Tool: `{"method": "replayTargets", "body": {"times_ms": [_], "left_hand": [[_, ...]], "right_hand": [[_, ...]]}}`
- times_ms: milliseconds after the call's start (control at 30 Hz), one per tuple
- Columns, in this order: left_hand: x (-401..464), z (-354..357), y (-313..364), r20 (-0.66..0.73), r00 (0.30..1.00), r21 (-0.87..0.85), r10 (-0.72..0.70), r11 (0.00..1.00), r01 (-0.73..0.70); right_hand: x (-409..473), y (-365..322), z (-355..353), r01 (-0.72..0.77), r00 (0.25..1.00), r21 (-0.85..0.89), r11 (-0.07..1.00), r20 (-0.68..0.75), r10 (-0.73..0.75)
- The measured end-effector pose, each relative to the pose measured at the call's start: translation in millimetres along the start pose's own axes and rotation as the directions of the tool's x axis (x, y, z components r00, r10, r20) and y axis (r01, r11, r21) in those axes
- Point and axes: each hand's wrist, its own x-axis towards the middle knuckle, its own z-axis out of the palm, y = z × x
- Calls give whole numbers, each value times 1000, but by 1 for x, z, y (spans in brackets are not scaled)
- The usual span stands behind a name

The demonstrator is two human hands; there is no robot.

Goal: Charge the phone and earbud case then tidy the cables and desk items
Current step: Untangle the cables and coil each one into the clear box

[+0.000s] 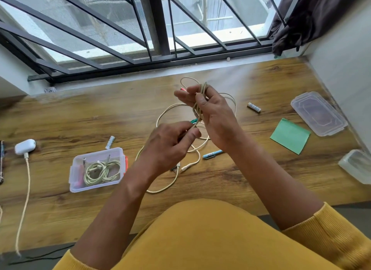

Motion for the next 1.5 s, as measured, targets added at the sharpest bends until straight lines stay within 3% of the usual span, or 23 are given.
{"method": "replayTargets", "body": {"times_ms": [200,367,567,700,967,1200,1500], "left_hand": [[11,-33,0,-100,994,56,53,997,-48],[18,-51,0,-102,989,46,104,994,-100],[27,-62,-8,-81,990,-23,117,993,-120],[32,-61,-17,-127,986,-122,106,985,-122],[29,-29,-34,-218,976,-339,-8,938,-68],[18,-4,-26,-310,942,-183,-125,981,70],[2,23,-7,-135,985,-59,-108,993,101]], "right_hand": [[-8,6,3,-74,992,-293,953,74,100],[-16,10,13,-59,972,-391,919,186,142],[-20,14,7,-158,889,-436,886,328,320],[-22,9,3,-203,846,-293,934,428,318],[-17,-7,1,-241,861,-3,971,461,215],[-9,-19,2,-187,918,151,971,380,118],[3,-12,0,-183,954,396,900,292,66]]}}
